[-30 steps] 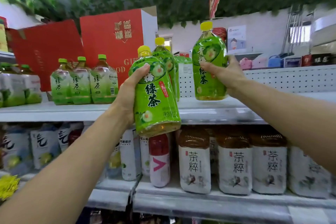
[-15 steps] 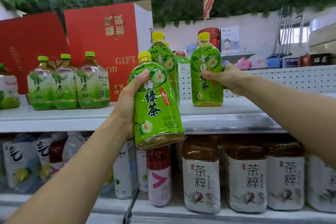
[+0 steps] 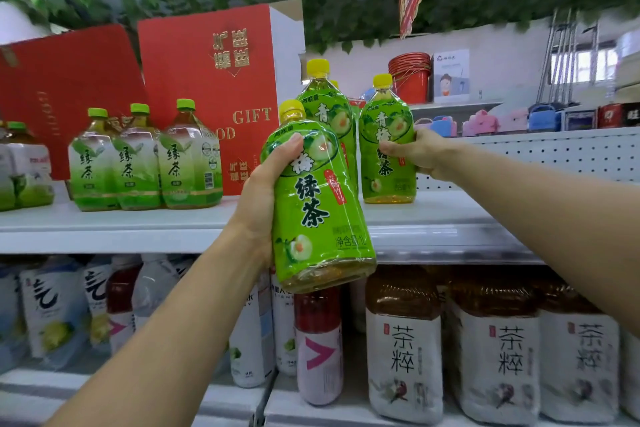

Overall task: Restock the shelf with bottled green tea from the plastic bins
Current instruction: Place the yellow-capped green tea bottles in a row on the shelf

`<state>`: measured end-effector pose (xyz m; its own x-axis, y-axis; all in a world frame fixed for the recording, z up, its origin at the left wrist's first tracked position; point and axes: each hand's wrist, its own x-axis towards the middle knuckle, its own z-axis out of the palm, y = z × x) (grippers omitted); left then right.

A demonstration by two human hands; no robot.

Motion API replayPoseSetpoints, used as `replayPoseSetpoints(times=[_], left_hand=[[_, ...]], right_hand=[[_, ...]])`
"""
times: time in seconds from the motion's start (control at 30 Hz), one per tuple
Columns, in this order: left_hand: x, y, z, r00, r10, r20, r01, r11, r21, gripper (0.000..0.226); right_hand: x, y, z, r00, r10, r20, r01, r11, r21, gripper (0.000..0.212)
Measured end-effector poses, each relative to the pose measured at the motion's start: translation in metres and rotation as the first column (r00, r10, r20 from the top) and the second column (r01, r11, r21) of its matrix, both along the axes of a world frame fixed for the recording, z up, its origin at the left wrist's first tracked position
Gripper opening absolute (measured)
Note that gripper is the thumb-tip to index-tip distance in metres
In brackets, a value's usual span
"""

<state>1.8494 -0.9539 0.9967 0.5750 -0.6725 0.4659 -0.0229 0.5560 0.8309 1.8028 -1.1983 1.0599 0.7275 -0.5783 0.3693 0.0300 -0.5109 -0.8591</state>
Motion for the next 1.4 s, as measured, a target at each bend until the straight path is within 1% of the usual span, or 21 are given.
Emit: replayPoseSetpoints(times=[0.07,0.1,0.23,0.33,0.37,0.4,0.43,0.47,0.5,0.57,0.63,0.7,0.73,0.8,0.9,0.97,1.07,1.13,1.23,1.3,1.4], left_hand=[[0.001,0.0,-0.001,1.0,0.0,-0.002,0.0,1.0,0.003,0.039],[0.001,0.0,-0.001,1.0,0.0,-0.003,0.0,1.0,0.005,0.038],[0.002,0.001,-0.001,1.0,0.016,-0.016,-0.016,1.0,0.018,0.039],[-0.002,0.002,0.0,0.999,0.032,-0.024,-0.032,0.999,0.023,0.041],[-0.004,0.002,0.0,0.999,0.042,-0.026,-0.042,0.999,0.022,0.042],[-0.006,0.002,0.0,0.998,0.058,-0.029,-0.057,0.998,0.018,0.043],[-0.007,0.002,-0.001,0.996,0.082,-0.032,-0.082,0.997,0.015,0.045],[-0.007,0.002,-0.001,0.993,0.112,-0.03,-0.112,0.994,0.012,0.049],[-0.008,0.002,-0.001,0.99,0.138,-0.028,-0.137,0.99,0.006,0.055],[-0.013,0.002,-0.002,0.984,0.176,-0.033,-0.177,0.984,-0.019,0.069],[-0.019,0.003,-0.004,0.976,0.216,-0.028,-0.218,0.974,-0.064,0.083],[-0.029,0.003,-0.004,0.963,0.27,0.001,-0.268,0.955,-0.124,0.089],[-0.036,0.003,-0.002,0.956,0.292,0.029,-0.285,0.946,-0.155,0.089],[-0.048,0.001,0.004,0.927,0.36,0.104,-0.334,0.92,-0.205,0.082],[-0.063,-0.003,0.017,0.872,0.414,0.259,-0.367,0.906,-0.213,0.076],[-0.066,-0.004,0.027,0.85,0.391,0.354,-0.361,0.92,-0.15,0.083],[-0.057,-0.009,0.033,0.822,0.39,0.414,-0.4,0.914,-0.067,0.092],[-0.045,-0.015,0.031,0.762,0.48,0.435,-0.51,0.859,-0.053,0.094],[-0.025,-0.021,0.021,0.646,0.594,0.479,-0.673,0.739,-0.009,0.096],[-0.014,-0.027,0.017,0.621,0.6,0.504,-0.713,0.7,0.044,0.105],[-0.002,-0.039,0.013,0.624,0.59,0.511,-0.727,0.679,0.104,0.121]], right_hand=[[0.005,-0.005,-0.001,1.0,0.015,-0.002,-0.015,1.0,0.002,0.076],[0.007,-0.007,-0.001,1.0,0.019,-0.005,-0.019,1.0,0.008,0.081],[0.011,-0.006,0.0,1.0,-0.023,-0.017,0.023,0.999,0.024,0.058],[0.01,-0.001,-0.002,0.983,-0.183,-0.028,0.181,0.982,-0.058,0.06],[0.007,0.004,-0.002,0.969,-0.249,0.013,0.248,0.963,-0.104,0.064],[0.001,0.013,-0.004,0.949,-0.299,0.105,0.312,0.937,-0.155,0.068],[-0.006,0.024,-0.006,0.923,-0.306,0.231,0.354,0.913,-0.204,0.068],[-0.017,0.037,-0.008,0.905,-0.254,0.34,0.345,0.907,-0.241,0.066],[-0.031,0.054,-0.01,0.906,-0.158,0.394,0.278,0.922,-0.268,0.063],[-0.059,0.087,-0.017,0.942,0.041,0.333,0.072,0.945,-0.319,0.064],[-0.08,0.114,-0.027,0.969,0.159,0.188,-0.092,0.942,-0.322,0.089],[-0.09,0.128,-0.039,0.977,0.198,0.076,-0.173,0.951,-0.257,0.119],[-0.094,0.133,-0.044,0.975,0.219,0.034,-0.207,0.955,-0.212,0.126],[-0.096,0.133,-0.052,0.943,0.331,0.009,-0.328,0.938,-0.109,0.122],[-0.106,0.13,-0.051,0.878,0.459,0.136,-0.453,0.888,-0.073,0.076],[-0.114,0.125,-0.047,0.879,0.427,0.215,-0.42,0.904,-0.079,0.067],[-0.119,0.114,-0.04,0.891,0.331,0.312,-0.326,0.943,-0.071,0.07],[-0.12,0.102,-0.033,0.886,0.252,0.388,-0.257,0.966,-0.039,0.073],[-0.12,0.079,-0.02,0.875,0.087,0.476,-0.124,0.991,0.047,0.09],[-0.119,0.063,-0.013,0.879,0.01,0.477,-0.049,0.996,0.069,0.089],[-0.116,0.035,-0.014,0.906,-0.081,0.415,0.057,0.996,0.069,0.084]])
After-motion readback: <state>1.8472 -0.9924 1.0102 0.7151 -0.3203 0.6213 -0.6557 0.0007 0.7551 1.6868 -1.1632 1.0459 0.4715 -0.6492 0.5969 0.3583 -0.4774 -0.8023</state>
